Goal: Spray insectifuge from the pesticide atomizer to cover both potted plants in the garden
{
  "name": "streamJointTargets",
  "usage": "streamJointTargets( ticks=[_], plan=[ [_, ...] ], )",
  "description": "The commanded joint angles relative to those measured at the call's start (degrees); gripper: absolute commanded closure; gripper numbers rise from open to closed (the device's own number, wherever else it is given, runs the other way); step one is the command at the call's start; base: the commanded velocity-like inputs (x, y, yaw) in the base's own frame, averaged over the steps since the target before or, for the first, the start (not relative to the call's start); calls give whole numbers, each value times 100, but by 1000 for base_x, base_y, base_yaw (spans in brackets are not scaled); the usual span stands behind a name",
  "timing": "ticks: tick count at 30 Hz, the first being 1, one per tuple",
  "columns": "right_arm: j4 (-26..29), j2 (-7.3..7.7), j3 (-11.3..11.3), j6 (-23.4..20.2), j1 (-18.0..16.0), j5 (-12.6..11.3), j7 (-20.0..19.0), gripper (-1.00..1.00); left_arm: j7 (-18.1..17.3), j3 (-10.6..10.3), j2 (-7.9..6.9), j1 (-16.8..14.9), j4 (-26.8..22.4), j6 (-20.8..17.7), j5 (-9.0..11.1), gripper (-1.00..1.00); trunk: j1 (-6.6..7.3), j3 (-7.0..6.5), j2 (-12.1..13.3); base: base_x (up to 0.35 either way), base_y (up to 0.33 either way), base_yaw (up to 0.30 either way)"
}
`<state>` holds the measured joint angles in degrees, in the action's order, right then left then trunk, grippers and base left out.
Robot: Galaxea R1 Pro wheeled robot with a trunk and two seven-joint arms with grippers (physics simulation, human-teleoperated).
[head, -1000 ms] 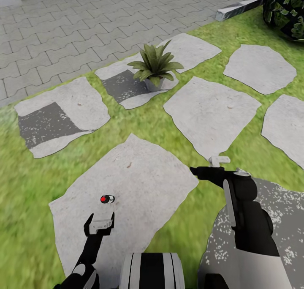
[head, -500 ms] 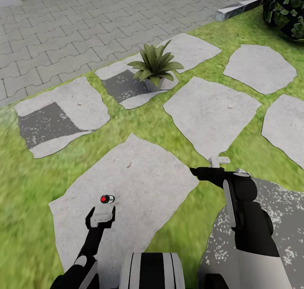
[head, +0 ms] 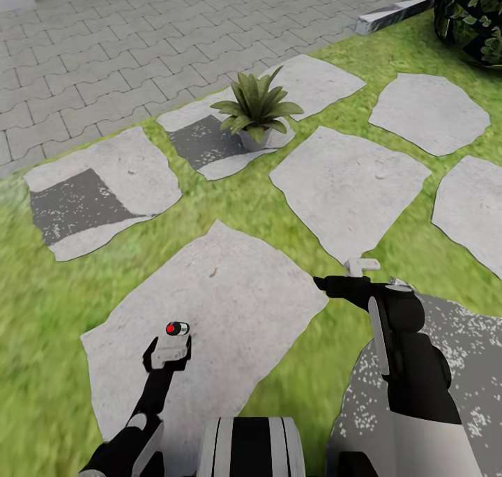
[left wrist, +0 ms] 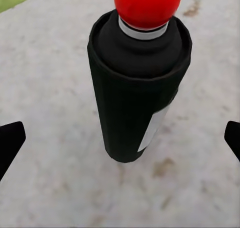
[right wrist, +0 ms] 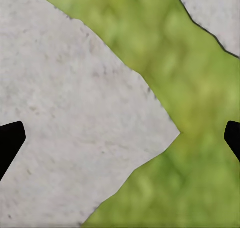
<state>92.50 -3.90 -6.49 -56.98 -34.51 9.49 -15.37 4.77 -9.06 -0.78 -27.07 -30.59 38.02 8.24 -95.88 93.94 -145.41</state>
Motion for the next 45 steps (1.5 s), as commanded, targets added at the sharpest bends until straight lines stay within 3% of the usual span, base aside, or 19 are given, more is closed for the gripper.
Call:
streamJointTargets(
  ticks=[1, 34, 45],
  plan=[
    [5, -5, -10, -21, -3, 60, -60, -100, 50, -49, -4, -27, 48, 36, 30, -100, 1, 3, -1, 0, 0, 0],
    [5, -22, -5, -23, 33, 58, -54, -100, 43, -90, 28, -264, 228, 118, -53, -100, 1, 3, -1, 0, 0, 0],
    [5, -42, 131, -23, 100, 59, -54, -100, -48, -99, 32, -318, 229, 118, -54, -100, 1, 3, -1, 0, 0, 0]
  ],
)
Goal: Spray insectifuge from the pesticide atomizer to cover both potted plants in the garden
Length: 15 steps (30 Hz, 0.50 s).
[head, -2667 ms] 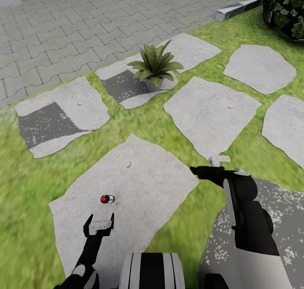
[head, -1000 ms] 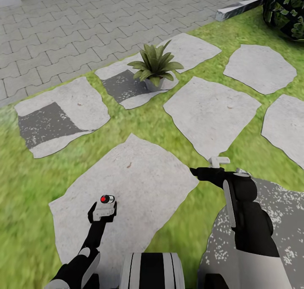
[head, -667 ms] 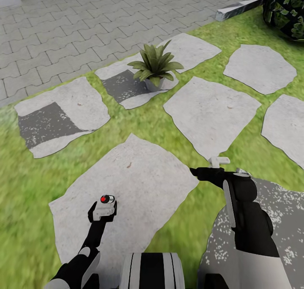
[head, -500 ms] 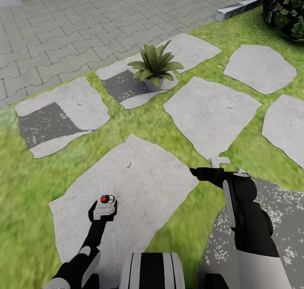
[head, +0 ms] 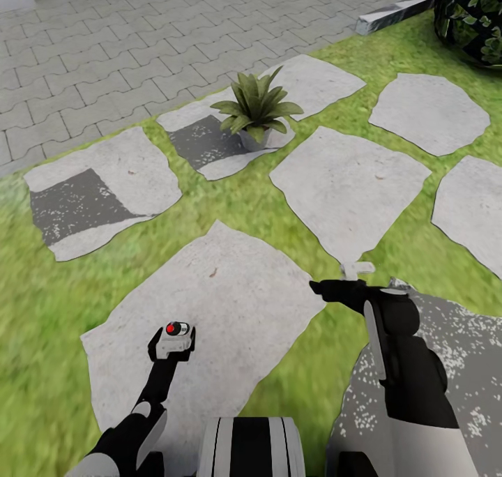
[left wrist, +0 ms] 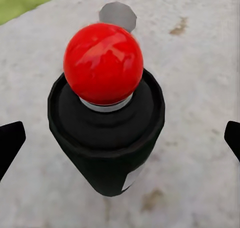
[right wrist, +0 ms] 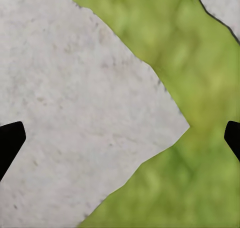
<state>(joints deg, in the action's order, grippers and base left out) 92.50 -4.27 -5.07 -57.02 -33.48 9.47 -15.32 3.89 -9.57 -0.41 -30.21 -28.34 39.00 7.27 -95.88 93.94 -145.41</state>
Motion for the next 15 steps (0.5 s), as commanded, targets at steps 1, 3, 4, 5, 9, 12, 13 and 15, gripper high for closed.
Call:
streamJointTargets(
  ticks=[1, 3, 4, 5, 9, 12, 13, 15],
  plan=[
    [5, -8, -6, -20, -2, 60, -59, -100, 35, -47, -8, -9, 4, 20, 45, -100, 1, 3, -1, 0, 0, 0],
    [5, -10, -1, -20, -2, 60, -59, -100, 29, -47, -6, -17, 4, 20, 46, -100, 1, 3, -1, 0, 0, 0],
    [5, -12, 1, -20, -1, 59, -59, -100, 27, -46, -2, -40, 4, 20, 46, -100, 1, 3, -1, 0, 0, 0],
    [5, -14, 2, -20, -1, 60, -59, -100, 27, -48, 1, -55, 4, 20, 46, -100, 1, 3, -1, 0, 0, 0],
    [5, -24, 5, -19, -1, 63, -57, -100, 18, -52, 51, -136, 4, 20, 49, -100, 1, 3, -1, 0, 0, 0],
    [5, -48, 6, -20, -1, 62, -53, -100, 16, -57, 70, -156, 5, 20, 51, -100, 1, 3, -1, 0, 0, 0],
    [5, -54, 6, -20, -1, 63, -52, -100, 16, -56, 72, -160, 20, 20, 51, -100, 1, 3, -1, 0, 0, 0],
    [5, -58, 6, -20, -1, 63, -52, -100, 16, -55, 69, -164, 54, 20, 46, -100, 1, 3, -1, 0, 0, 0]
  ],
)
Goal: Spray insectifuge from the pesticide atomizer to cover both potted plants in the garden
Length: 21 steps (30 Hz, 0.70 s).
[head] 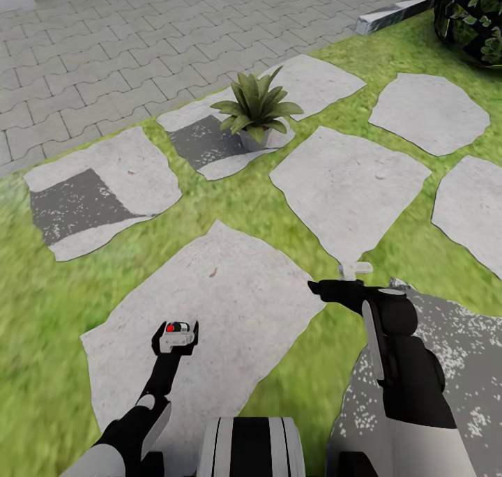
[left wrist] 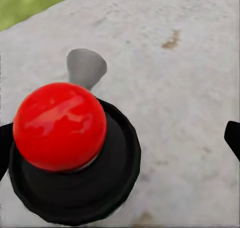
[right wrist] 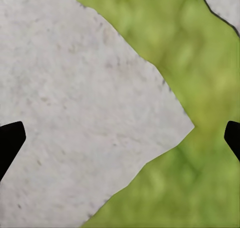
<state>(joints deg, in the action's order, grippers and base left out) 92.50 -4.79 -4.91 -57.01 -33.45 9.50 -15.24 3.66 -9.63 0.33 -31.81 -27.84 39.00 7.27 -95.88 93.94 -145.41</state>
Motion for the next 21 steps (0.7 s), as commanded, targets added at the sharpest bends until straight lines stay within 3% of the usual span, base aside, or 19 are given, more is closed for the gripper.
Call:
streamJointTargets(
  ticks=[1, 9, 10, 21],
  plan=[
    [5, -7, -10, -20, -3, 60, -59, -100, 38, -50, -8, -5, 21, 20, 44, -100, 1, 3, -1, 0, 0, 0],
    [5, -17, -10, -20, -3, 60, -58, -100, 38, -48, -36, -9, 91, 20, 38, -100, 1, 3, -1, 0, 0, 0],
    [5, -19, -10, -20, -3, 59, -58, -100, 38, -47, -38, -9, 97, 20, 38, 100, 1, 3, -1, 0, 0, 0],
    [5, -44, -2, -17, -3, 59, -58, -100, 38, -47, -47, -9, 112, 21, 39, 100, 1, 3, -1, 0, 0, 0]
  ],
)
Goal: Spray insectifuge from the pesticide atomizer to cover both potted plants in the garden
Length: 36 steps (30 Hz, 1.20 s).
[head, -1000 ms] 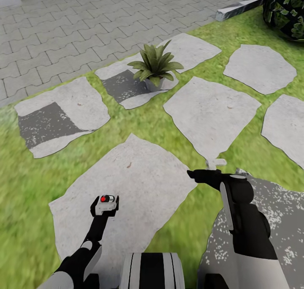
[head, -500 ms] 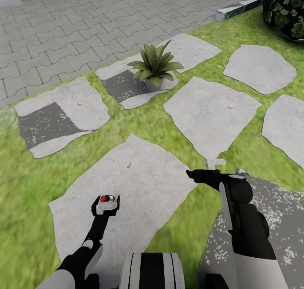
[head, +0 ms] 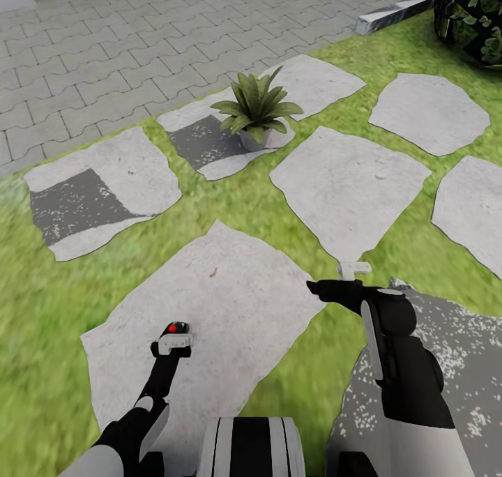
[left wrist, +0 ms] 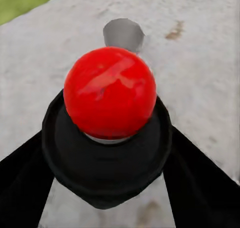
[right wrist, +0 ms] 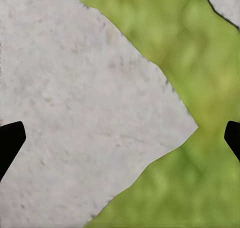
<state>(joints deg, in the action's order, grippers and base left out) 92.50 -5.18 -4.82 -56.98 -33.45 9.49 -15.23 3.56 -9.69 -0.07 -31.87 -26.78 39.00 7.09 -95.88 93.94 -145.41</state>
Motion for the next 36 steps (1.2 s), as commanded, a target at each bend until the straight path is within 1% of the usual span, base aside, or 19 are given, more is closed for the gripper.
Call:
streamJointTargets(
  ticks=[1, 7, 13, 21, 27, 32, 36],
  plan=[
    [5, -7, -10, -21, -3, 61, -59, -100, 48, -41, -4, -3, 6, 20, 60, 100, 1, 3, -1, 0, 0, 0],
    [5, -9, -10, -21, -3, 61, -59, -100, 48, -41, 16, -3, 0, 20, 64, 100, 1, 3, -1, 0, 0, 0],
    [5, -9, -8, -21, -3, 62, -59, -100, 48, -45, 2, -3, -94, 20, 71, 100, 1, 3, -1, 0, 0, 0],
    [5, -17, 0, -16, -3, 61, -59, -100, 41, -51, -16, 21, -461, 20, 86, 100, 1, 3, -1, 0, 0, 0],
    [5, -18, 123, -15, -3, 62, -59, -100, 39, -57, -11, 30, -521, 15, 98, 100, 1, 3, -1, 0, 0, 0],
    [5, -18, 150, -17, -3, 62, -59, -100, 30, -55, -10, 31, -540, 12, 99, 100, 1, 3, -1, 0, 0, 0],
    [5, -18, 155, -20, -3, 62, -59, -100, -56, -40, 2, 31, -736, -24, 120, 100, 1, 3, -1, 0, 0, 0]
  ],
)
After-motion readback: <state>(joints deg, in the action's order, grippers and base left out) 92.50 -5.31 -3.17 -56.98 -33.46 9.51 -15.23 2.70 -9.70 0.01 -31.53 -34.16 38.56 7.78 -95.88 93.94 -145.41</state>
